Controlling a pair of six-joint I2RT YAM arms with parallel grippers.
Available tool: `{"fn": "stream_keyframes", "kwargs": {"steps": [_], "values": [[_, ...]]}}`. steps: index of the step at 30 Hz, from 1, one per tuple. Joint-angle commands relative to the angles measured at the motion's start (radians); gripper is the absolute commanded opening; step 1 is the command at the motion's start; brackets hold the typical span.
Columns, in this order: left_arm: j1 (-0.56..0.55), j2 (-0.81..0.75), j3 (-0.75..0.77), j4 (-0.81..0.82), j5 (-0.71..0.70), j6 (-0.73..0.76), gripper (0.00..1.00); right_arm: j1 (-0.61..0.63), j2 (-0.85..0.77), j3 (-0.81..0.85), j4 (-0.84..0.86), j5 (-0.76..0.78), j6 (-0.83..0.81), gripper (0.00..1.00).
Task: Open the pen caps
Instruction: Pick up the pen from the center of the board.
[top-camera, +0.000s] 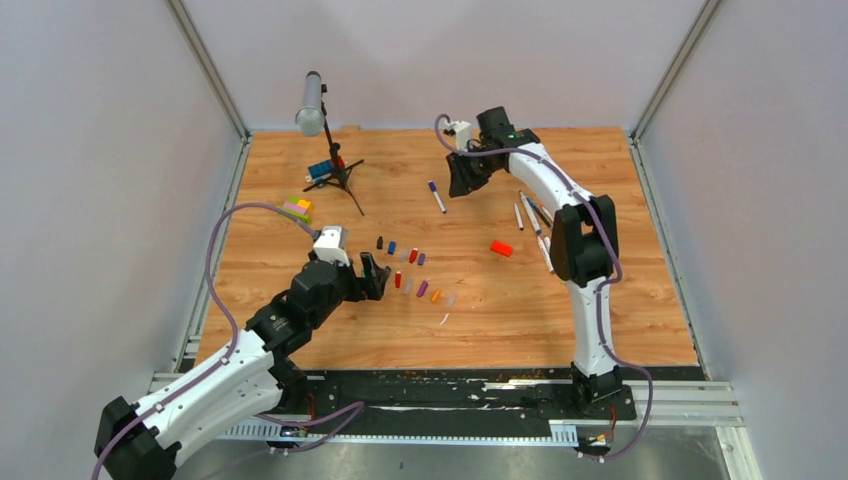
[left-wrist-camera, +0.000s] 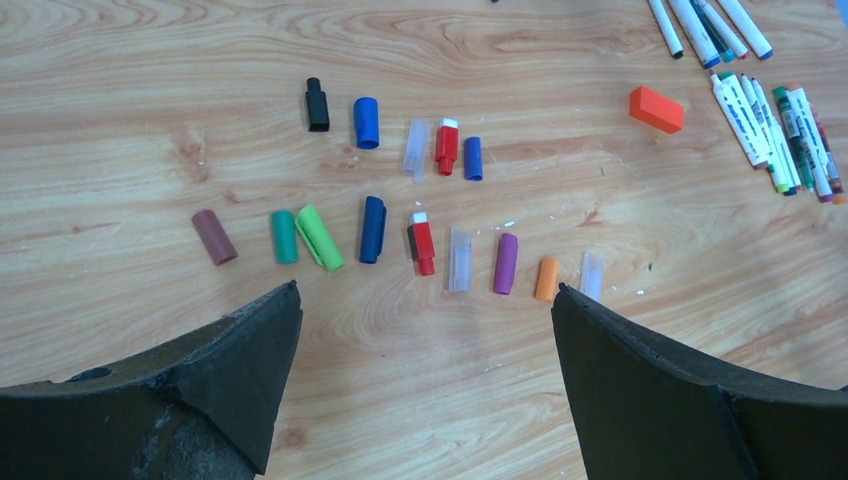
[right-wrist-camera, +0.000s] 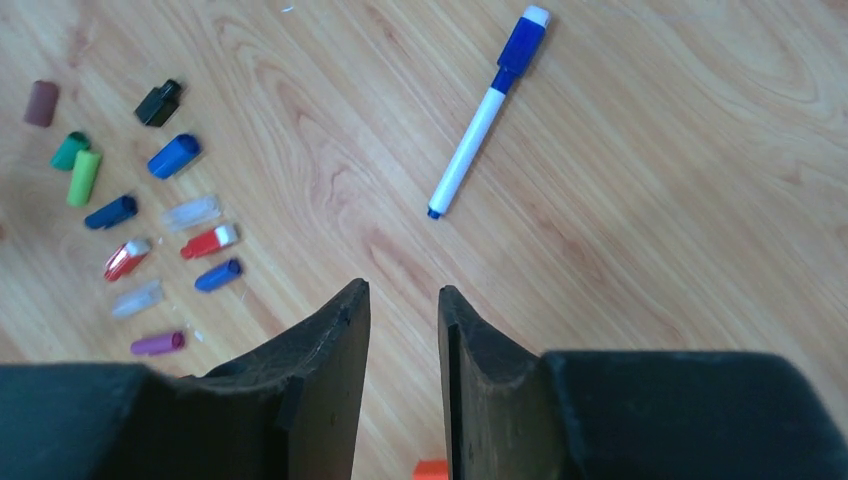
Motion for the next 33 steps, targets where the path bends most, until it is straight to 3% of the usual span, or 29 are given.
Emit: {"fn": "stream_keyframes", "kwargs": {"steps": [1, 5, 13, 28, 33], "values": [[0.007, -0.015, -0.005, 0.025, -0.014, -0.016, 1.0, 0.06, 0.059, 0.069, 0.094, 0.189, 0.133, 0.33], [0.008, -0.015, -0.005, 0.016, -0.027, -0.01, 1.0, 0.111, 0.098, 0.082, 0.183, 0.354, 0.171, 0.35], [0.018, -0.01, -0.005, 0.009, -0.042, 0.0, 1.0, 0.168, 0.229, 0.184, 0.249, 0.493, 0.129, 0.33], [0.03, 0.009, 0.003, 0.015, -0.046, 0.015, 1.0, 0.178, 0.311, 0.214, 0.238, 0.535, 0.118, 0.18], [0.032, -0.006, 0.002, 0.008, -0.041, 0.012, 1.0, 0.179, 0.297, 0.195, 0.167, 0.531, 0.075, 0.06]]}}
